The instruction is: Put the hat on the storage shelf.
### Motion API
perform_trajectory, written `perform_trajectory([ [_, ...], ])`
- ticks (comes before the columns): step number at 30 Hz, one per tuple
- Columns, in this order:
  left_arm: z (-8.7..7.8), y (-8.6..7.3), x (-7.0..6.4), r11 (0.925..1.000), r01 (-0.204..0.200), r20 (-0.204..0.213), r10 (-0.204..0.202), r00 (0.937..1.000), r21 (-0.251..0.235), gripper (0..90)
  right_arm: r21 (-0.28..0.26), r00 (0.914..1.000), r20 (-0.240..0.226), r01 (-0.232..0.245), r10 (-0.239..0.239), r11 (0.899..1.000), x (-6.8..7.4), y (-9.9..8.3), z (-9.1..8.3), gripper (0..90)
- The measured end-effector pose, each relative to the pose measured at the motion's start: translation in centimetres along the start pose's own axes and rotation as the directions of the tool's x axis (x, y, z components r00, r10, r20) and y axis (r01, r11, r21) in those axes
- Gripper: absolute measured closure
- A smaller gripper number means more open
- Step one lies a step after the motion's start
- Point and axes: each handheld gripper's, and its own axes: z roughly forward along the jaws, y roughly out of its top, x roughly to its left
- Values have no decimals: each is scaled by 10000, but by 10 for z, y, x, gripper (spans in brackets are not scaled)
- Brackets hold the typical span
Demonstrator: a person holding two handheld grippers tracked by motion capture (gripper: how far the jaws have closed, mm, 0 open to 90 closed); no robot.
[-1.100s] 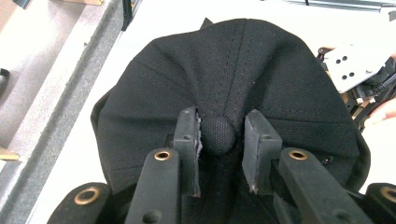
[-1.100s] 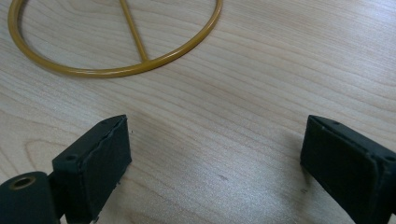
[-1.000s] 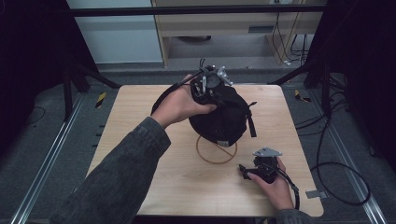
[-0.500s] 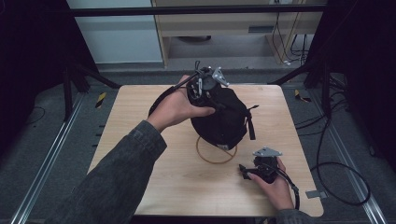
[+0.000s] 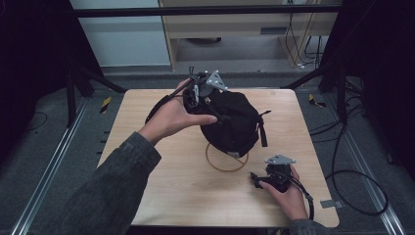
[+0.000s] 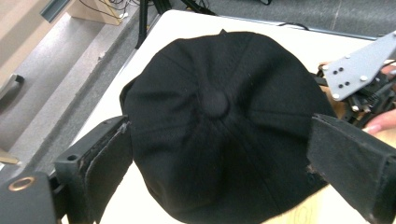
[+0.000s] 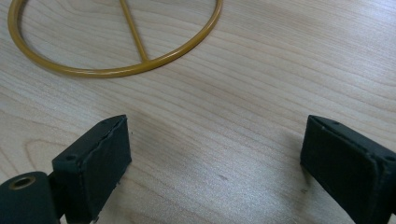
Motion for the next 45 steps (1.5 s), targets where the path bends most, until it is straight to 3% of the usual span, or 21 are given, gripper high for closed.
perform_trajectory([
  [12, -30, -41, -7, 9981, 222, -26, -224, 9997, -582, 47, 9, 10000, 1, -19, 19, 10000, 0, 0, 0, 86],
  [19, -48, -84, -23, 9970, 276, -16, -278, 9996, -717, 46, -17, 10000, 16, 55, -55, 10000, 0, 0, 0, 86],
  [22, -48, -104, -29, 9971, 394, 3, -395, 9992, -645, 47, -21, 10000, 1, 35, -35, 10000, 0, 0, 0, 86],
  [32, -19, -170, -54, 9957, 740, -31, -739, 9973, 554, 58, -21, 10000, 5, 26, -26, 10000, 0, 0, 0, 86],
  [38, 2, -217, -63, 9865, 1171, -235, -1152, 9931, 1148, 62, -22, 10000, 8, 29, -29, 10000, 0, 0, 0, 86],
  [42, 15, -253, -60, 9736, 1772, -618, -1699, 9835, 1439, 62, -26, 10000, 11, 16, -16, 10000, 0, 0, 0, 86],
  [45, 24, -279, -58, 9624, 2352, -936, -2239, 9701, 1357, 61, -22, 10000, 17, 14, -14, 10000, 0, 0, 0, 86],
])
